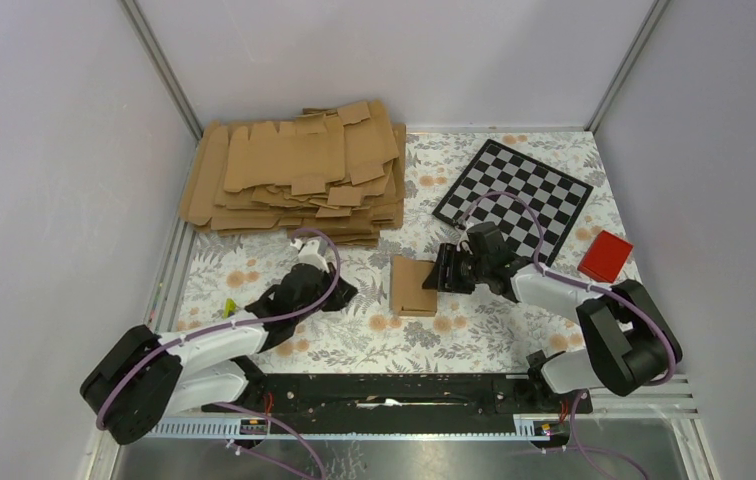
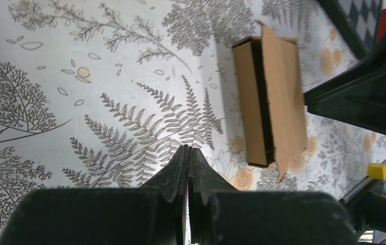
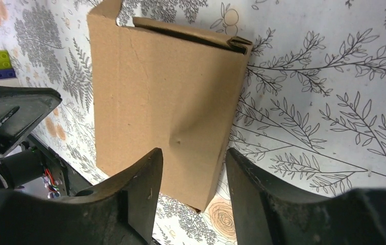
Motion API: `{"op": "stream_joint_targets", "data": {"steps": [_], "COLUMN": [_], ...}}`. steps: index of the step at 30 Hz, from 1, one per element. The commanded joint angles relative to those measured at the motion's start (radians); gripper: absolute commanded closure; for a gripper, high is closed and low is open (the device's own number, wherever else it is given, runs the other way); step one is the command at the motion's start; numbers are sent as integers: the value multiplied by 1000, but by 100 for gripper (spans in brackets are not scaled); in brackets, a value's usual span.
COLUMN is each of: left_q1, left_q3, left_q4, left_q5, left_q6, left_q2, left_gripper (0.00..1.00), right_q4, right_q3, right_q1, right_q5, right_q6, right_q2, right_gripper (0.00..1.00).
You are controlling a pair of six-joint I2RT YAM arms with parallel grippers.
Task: Fold the paper box
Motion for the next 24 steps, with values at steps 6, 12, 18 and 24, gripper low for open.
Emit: {"op": "stream_joint_targets", "data": {"steps": [6,12,18,24], "left_q1": [31,32,40,45], "left_q3": [-8,-25,8,-62], "left_q4": [-27,10,16,199], "left_q5": [24,34,48,59], "left_q6": [25,-9,-52,-64], "left_q2": [-162,-149,-66,-55], "left_gripper": [100,100,100,100], "right_q4": [-60,-138,-141,-99], "right_q3": [-6,-104,-161,-241], "right_q1": [8,3,-2,-2], "right_q5": [103,233,172,155], "right_q6": [-60,5,58,21], "right_q2": [-187,-391,-487,-582], "right_gripper": [14,0,0,1]}}
